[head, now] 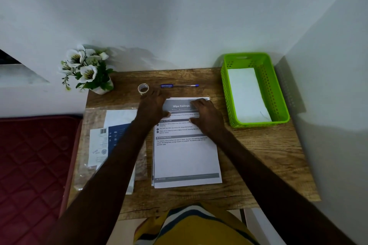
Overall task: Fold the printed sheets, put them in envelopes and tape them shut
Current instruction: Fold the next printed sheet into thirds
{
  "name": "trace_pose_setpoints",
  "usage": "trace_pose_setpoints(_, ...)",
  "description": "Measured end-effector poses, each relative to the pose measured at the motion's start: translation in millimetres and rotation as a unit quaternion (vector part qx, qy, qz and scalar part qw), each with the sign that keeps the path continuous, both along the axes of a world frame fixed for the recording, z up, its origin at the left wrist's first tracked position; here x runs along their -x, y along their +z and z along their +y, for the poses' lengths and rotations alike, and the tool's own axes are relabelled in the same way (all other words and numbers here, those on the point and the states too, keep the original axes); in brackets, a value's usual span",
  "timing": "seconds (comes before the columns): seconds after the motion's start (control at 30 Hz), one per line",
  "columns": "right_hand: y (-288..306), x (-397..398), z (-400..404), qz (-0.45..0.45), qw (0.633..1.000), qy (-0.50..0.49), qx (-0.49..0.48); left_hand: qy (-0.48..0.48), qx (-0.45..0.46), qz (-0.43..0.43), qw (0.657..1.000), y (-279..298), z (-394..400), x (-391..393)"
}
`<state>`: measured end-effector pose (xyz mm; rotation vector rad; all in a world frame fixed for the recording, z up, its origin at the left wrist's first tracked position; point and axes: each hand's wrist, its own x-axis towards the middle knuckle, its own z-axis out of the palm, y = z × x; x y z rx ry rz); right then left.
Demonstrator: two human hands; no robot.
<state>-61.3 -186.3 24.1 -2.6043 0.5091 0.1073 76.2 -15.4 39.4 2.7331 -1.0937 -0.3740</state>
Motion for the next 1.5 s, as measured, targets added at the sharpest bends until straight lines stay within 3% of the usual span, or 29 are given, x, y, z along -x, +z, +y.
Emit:
trace_pose_setpoints(0.23, 4.1, 0.5, 0.7, -0.005, 1.0, 0.004, 0.006, -0.027, -0.007, -0.028, 0.999, 5.3, -12.2, 9.0)
trace_pose_setpoints(0.4, 6.9, -0.3, 3.3, 0.01, 1.0, 0.003, 0.028, -0.025, 0.035, -0.064, 0.997, 3.8, -9.2, 18.3)
trace_pose_setpoints(0.53, 10.1, 3.9, 10.8, -0.045, 0.995, -0.015, 0.087, 0.014, 0.091, -0.056, 0.994, 3.4, -5.1, 28.9)
trace_pose_setpoints(0.63, 12.4, 7.5, 12.6, -0.106, 0.976, -0.033, 0.185, 0.04, 0.122, -0.047, 0.991, 3.9, 1.4, 34.9)
trace_pose_setpoints(0.73, 12.1, 5.9, 10.3, -0.111, 0.967, 0.013, 0.23, 0.035, 0.137, -0.059, 0.988, 1.0, 8.8, 39.1)
trace_pose_setpoints(0.87, 7.8, 3.6, 9.8, -0.079, 0.972, 0.065, 0.209, 0.046, 0.151, -0.045, 0.986, -4.2, 15.6, 47.2)
trace_pose_setpoints(1.03, -7.3, 13.4, 18.4, -0.152, 0.966, 0.07, 0.196, 0.049, 0.184, -0.033, 0.981, -17.8, 23.4, 64.9)
trace_pose_setpoints(1.5, -38.8, 34.3, 25.5, -0.146, 0.968, 0.107, 0.176, 0.01, 0.11, -0.069, 0.991, -48.8, 33.9, 87.5)
